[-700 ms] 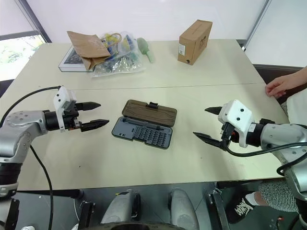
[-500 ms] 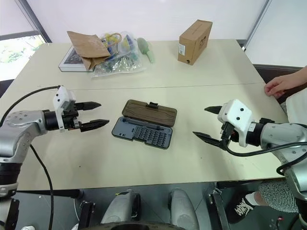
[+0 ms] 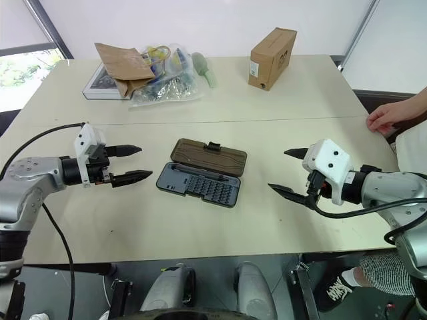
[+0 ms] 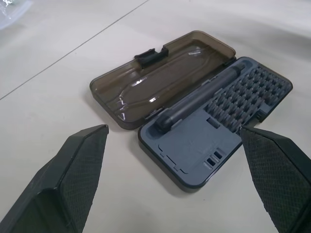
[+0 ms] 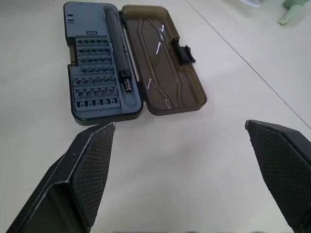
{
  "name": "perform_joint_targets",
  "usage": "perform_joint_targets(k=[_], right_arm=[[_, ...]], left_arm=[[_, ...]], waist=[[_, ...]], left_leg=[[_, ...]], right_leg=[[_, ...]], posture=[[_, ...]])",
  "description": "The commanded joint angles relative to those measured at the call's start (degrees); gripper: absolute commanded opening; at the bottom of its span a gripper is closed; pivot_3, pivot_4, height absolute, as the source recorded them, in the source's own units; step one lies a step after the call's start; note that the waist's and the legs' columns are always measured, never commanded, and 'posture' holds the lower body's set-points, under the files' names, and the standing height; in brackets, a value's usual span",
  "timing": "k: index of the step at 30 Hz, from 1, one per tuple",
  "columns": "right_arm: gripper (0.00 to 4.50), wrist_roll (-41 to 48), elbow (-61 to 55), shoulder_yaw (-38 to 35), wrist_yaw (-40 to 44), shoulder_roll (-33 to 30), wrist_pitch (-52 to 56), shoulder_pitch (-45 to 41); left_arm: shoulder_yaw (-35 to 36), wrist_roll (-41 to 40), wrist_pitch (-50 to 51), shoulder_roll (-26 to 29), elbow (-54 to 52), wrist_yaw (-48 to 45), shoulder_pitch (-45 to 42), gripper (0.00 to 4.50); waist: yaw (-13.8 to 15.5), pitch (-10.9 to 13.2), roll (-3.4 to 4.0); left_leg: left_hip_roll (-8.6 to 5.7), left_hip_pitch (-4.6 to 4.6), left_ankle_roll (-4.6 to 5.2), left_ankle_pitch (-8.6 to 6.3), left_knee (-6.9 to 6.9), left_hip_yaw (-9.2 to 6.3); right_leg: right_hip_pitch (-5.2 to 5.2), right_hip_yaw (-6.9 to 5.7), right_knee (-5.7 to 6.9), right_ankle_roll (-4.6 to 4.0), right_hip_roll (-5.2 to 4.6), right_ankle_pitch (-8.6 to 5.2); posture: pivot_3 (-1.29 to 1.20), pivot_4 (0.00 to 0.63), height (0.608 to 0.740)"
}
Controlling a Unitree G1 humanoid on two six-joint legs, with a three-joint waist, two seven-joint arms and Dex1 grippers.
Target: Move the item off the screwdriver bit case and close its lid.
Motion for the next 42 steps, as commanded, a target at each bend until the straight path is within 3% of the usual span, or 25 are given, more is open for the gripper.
perform_joint_targets(k=[1, 17, 24, 33, 42], right_arm=[[4.49, 0.5, -2.0, -0.3, -0.4, 0.0, -0.1, -0.1], [4.49, 0.3, -2.5, 0.3, -2.2, 1.1, -0.4, -0.2], [4.49, -2.7, -0.7, 6.4, -8.0, 6.7, -2.0, -6.1], [4.49, -11.9, 10.5, 15.4, -16.7, 16.7, -6.1, -16.2], [4.49, -17.8, 25.0, 21.9, -15.7, 21.9, -12.4, -23.4]], left_arm=[[0.7, 0.0, -0.7, 0.9, -1.6, -0.3, -0.4, 4.46], [0.0, 0.1, -0.4, 0.5, -1.8, -0.2, -0.5, 4.46], [-5.6, 1.1, -0.8, -4.5, -4.4, 1.4, -1.8, 4.46], [-10.4, 4.6, -3.6, -8.7, -2.2, 1.8, -2.2, 4.46], [-11.8, 6.7, -5.9, -9.7, 1.1, 1.3, -1.7, 4.46]], waist=[[0.0, 0.0, 0.00], [0.0, 0.0, 0.00], [0.0, 0.0, 0.01], [-0.2, 0.0, 0.02], [-0.1, 0.0, 0.04]], left_leg=[[0.00, 0.00, 0.00, 0.00, 0.00, 0.00], [0.00, 0.00, 0.00, 0.00, 0.00, 0.00], [-0.01, 0.00, 0.00, 0.00, 0.02, 0.00], [-0.02, -0.01, 0.00, 0.01, 0.07, 0.01], [-0.03, -0.03, 0.00, 0.01, 0.09, 0.02]], right_leg=[[0.00, 0.00, 0.00, 0.00, 0.00, 0.00], [0.00, 0.00, 0.01, 0.00, 0.01, 0.00], [0.00, 0.01, 0.02, 0.01, 0.02, 0.00], [-0.02, 0.01, 0.08, 0.02, 0.07, 0.01], [-0.02, 0.00, 0.10, 0.12, 0.06, 0.07]], posture=[[0.00, 0.150, 0.740], [0.00, 0.150, 0.740], [0.00, 0.150, 0.740], [0.00, 0.150, 0.740], [0.00, 0.150, 0.740]])
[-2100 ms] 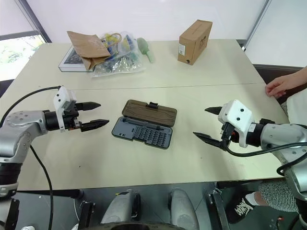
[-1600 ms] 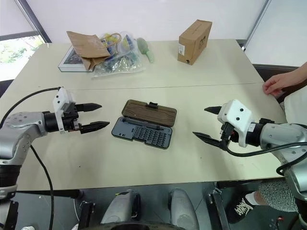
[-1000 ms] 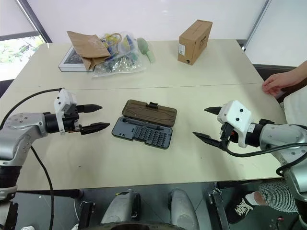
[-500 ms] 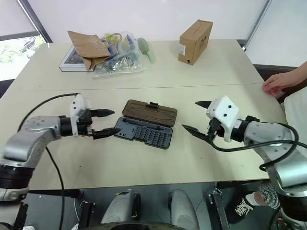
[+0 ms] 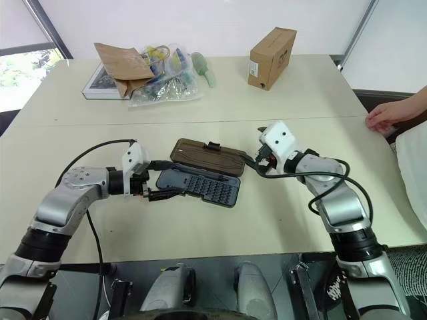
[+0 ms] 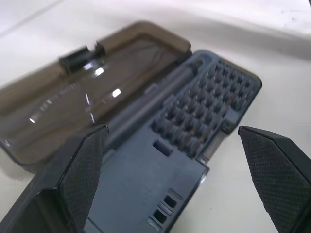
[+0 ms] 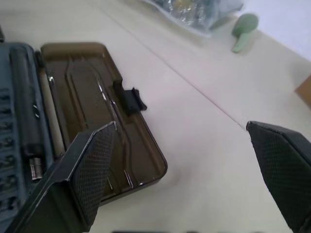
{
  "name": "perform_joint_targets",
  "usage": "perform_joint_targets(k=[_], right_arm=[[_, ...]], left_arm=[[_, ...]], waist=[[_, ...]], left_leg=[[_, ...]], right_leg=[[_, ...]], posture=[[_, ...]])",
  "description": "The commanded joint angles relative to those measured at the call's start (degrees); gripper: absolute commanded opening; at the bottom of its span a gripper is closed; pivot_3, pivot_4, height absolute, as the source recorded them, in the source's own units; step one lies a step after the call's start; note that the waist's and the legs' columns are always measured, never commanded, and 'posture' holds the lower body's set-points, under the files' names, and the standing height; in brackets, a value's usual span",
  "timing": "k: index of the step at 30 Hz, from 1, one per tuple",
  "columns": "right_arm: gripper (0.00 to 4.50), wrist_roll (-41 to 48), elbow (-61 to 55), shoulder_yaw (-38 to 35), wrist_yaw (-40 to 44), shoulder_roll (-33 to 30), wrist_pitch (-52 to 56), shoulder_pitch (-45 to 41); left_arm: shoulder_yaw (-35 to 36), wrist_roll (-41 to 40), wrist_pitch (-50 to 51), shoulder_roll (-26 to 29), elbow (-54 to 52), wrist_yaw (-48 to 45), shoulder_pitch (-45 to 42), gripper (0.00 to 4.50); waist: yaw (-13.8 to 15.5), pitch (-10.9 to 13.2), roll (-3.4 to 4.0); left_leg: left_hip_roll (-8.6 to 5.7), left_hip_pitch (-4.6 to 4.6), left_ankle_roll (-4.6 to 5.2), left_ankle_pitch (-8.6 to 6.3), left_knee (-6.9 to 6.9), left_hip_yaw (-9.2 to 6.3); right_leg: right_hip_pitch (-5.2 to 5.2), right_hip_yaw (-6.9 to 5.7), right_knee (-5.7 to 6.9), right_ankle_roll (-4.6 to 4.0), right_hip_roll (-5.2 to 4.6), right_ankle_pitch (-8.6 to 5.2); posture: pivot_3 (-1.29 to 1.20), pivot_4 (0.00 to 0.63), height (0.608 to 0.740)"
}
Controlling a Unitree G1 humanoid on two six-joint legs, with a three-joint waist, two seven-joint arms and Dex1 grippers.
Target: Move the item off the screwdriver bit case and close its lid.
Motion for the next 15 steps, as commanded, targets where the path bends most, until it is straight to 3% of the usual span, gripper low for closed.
perform_joint_targets(k=[1, 15], right_arm=[[4.49, -1.6, 3.1, 0.7, 0.8, 1.2, -3.4, -2.9], [4.49, -3.6, 7.6, 2.8, 4.0, 3.5, -6.6, -5.3]], left_arm=[[0.6, 0.5, -1.4, 0.2, 0.1, -0.3, 0.1, 4.46], [2.8, 0.5, -1.0, -1.0, -2.1, 3.6, 2.4, 4.46]], waist=[[0.0, 0.0, 0.00], [-0.1, 0.0, 0.01]], left_leg=[[0.00, 0.00, 0.00, 0.00, 0.00, 0.00], [0.01, 0.00, 0.00, 0.00, 0.00, -0.03]], right_leg=[[0.00, 0.00, 0.00, 0.03, 0.00, 0.01], [-0.01, 0.00, 0.04, 0.08, -0.01, 0.05]], posture=[[0.00, 0.150, 0.740], [0.00, 0.150, 0.740]])
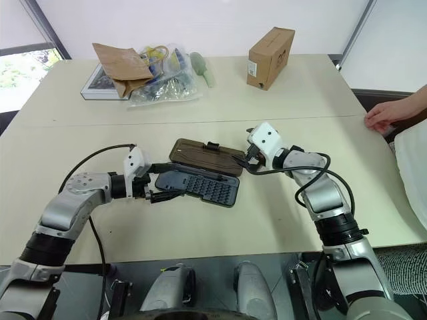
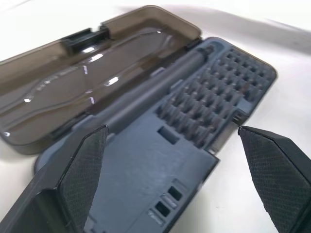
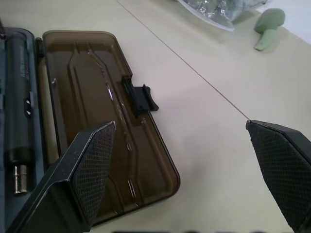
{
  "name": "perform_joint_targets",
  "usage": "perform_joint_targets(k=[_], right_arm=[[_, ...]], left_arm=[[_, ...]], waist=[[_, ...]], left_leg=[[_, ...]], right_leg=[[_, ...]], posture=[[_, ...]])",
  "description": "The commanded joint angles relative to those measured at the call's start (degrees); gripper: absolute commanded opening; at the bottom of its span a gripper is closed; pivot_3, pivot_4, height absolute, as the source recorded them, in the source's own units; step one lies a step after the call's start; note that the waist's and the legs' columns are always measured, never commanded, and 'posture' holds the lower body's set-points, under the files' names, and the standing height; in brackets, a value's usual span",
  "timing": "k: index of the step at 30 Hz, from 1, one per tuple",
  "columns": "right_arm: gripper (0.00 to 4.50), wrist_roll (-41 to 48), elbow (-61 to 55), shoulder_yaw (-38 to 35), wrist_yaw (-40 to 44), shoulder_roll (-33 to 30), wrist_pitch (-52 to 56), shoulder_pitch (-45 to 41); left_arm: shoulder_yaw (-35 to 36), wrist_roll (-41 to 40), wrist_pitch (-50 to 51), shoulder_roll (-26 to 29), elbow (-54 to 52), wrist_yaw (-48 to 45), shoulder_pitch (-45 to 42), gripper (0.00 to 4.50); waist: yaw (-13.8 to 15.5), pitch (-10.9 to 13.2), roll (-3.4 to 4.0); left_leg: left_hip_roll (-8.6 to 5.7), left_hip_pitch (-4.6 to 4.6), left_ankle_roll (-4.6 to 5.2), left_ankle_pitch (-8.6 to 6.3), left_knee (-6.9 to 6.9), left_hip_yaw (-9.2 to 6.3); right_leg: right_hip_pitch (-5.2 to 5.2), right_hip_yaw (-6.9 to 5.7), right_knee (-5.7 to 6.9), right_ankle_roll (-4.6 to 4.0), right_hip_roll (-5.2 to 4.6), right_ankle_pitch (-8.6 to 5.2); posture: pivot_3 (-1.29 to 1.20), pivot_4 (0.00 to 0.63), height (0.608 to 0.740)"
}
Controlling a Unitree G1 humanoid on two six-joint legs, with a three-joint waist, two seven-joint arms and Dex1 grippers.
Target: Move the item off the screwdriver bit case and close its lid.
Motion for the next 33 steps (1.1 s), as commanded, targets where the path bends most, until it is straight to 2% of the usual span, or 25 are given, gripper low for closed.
perform_joint_targets(k=[1, 16, 23, 26, 33], right_arm=[[4.49, -0.1, -2.3, -0.5, 0.8, 0.2, -0.8, -0.2], [4.49, -1.1, -2.2, -1.3, 0.9, -0.4, -0.8, -0.5], [4.49, -0.3, -4.5, -2.6, 1.7, -1.5, 0.8, -0.9], [4.50, 0.0, -6.4, -3.2, 2.0, -2.1, 1.6, 0.2], [4.50, 0.1, -8.1, -3.5, 1.7, -2.3, 2.7, 1.2]], left_arm=[[2.4, -0.8, 0.0, 0.8, -3.1, 0.9, 0.4, 4.46], [4.3, -1.2, 1.4, 2.1, -3.5, 1.9, -0.2, 4.46], [7.0, -4.3, 3.1, 3.4, -5.4, 0.8, -1.3, 4.46], [8.3, -5.1, 3.8, 4.4, -6.0, 0.8, -1.9, 3.60], [8.9, -5.8, 4.1, 5.5, -6.0, 0.3, -2.1, 0.03]], waist=[[0.0, 0.0, 0.00], [0.0, 0.0, 0.01], [0.0, 0.0, 0.01], [0.0, 0.0, 0.01], [0.0, 0.0, 0.02]], left_leg=[[0.00, 0.00, 0.00, 0.00, 0.00, 0.00], [0.00, 0.00, 0.00, 0.00, 0.00, -0.01], [0.00, 0.00, 0.00, 0.00, 0.00, -0.02], [0.00, 0.00, 0.00, 0.00, 0.00, -0.01], [0.00, 0.00, 0.00, 0.00, 0.00, 0.00]], right_leg=[[0.00, 0.00, 0.00, 0.00, 0.00, 0.00], [0.00, 0.00, 0.00, -0.01, 0.00, 0.00], [-0.01, 0.00, 0.00, -0.01, 0.00, 0.00], [0.00, 0.00, 0.00, -0.01, -0.01, -0.01], [-0.01, 0.00, 0.00, -0.02, 0.00, -0.01]], posture=[[0.00, 0.150, 0.740], [0.00, 0.150, 0.740], [0.00, 0.150, 0.740], [0.00, 0.150, 0.740], [0.00, 0.150, 0.740]])
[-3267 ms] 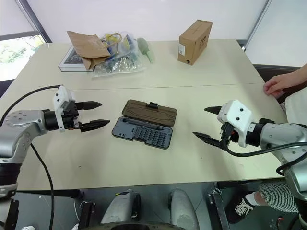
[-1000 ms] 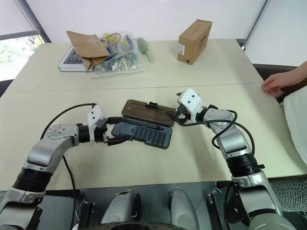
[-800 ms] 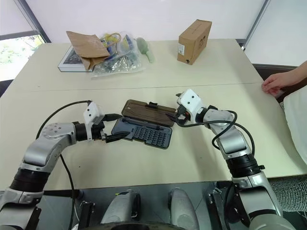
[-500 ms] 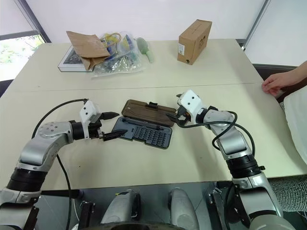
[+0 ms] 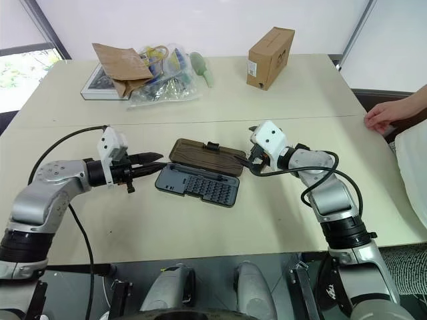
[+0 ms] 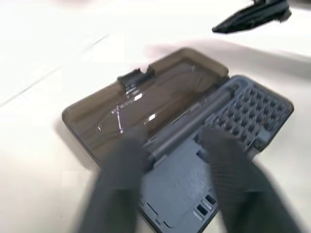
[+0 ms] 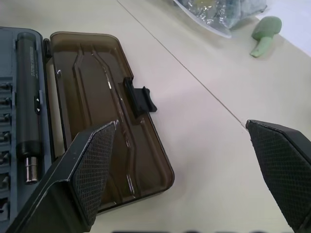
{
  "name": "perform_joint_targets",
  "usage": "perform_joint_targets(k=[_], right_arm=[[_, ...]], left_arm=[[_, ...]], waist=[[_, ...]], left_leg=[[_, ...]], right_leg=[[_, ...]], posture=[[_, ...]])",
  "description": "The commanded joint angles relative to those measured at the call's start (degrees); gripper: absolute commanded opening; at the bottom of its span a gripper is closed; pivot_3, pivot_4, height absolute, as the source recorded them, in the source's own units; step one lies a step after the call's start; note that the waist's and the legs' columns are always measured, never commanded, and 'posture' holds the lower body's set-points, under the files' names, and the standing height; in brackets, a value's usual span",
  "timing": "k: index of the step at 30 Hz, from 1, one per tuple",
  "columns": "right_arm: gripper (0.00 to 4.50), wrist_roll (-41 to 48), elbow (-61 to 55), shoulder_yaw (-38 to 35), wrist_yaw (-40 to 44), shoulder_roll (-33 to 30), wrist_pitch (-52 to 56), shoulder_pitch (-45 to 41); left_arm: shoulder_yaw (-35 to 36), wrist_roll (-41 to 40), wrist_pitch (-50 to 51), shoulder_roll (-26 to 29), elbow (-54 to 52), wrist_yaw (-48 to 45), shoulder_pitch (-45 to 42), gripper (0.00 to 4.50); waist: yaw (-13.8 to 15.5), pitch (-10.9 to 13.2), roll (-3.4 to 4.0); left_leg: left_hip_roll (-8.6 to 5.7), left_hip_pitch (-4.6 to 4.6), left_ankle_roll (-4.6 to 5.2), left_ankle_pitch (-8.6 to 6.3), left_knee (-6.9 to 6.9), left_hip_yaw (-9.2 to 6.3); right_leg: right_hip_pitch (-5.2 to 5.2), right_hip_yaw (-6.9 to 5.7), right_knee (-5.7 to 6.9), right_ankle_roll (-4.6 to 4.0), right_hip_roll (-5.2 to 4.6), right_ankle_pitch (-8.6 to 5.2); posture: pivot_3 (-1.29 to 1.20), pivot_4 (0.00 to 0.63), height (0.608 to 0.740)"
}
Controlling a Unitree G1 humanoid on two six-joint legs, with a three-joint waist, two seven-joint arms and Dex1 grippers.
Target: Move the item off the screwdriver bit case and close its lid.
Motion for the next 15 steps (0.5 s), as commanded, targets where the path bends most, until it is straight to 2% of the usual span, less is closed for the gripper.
perform_joint_targets(k=[1, 7, 15], right_arm=[[4.50, 0.4, -2.7, -1.4, -0.2, -0.2, 0.0, -0.3], [4.50, 0.2, -1.1, -0.9, -0.3, 0.5, -0.4, -0.7], [4.50, 0.9, 4.1, -0.6, -0.2, 3.3, 1.2, -3.6]], left_arm=[[0.8, -0.4, -0.4, 0.8, -1.6, -0.4, -0.5, 0.03], [-2.0, 0.9, -0.7, -0.4, 0.0, -0.9, -0.8, 0.03], [-7.7, 5.2, -4.6, -4.4, 7.3, -2.1, -3.7, 0.03]], waist=[[0.0, 0.0, 0.00], [0.0, 0.0, 0.00], [0.0, 0.0, 0.01]], left_leg=[[0.00, 0.00, 0.00, 0.00, 0.00, 0.00], [0.00, 0.00, 0.00, 0.00, 0.00, 0.01], [-0.02, 0.00, 0.00, 0.00, 0.01, 0.04]], right_leg=[[0.00, 0.00, 0.00, 0.00, 0.00, 0.00], [0.00, 0.00, 0.00, -0.02, 0.00, -0.01], [0.00, -0.01, 0.01, 0.01, 0.02, 0.01]], posture=[[0.00, 0.150, 0.740], [0.00, 0.150, 0.740], [0.00, 0.150, 0.740]])
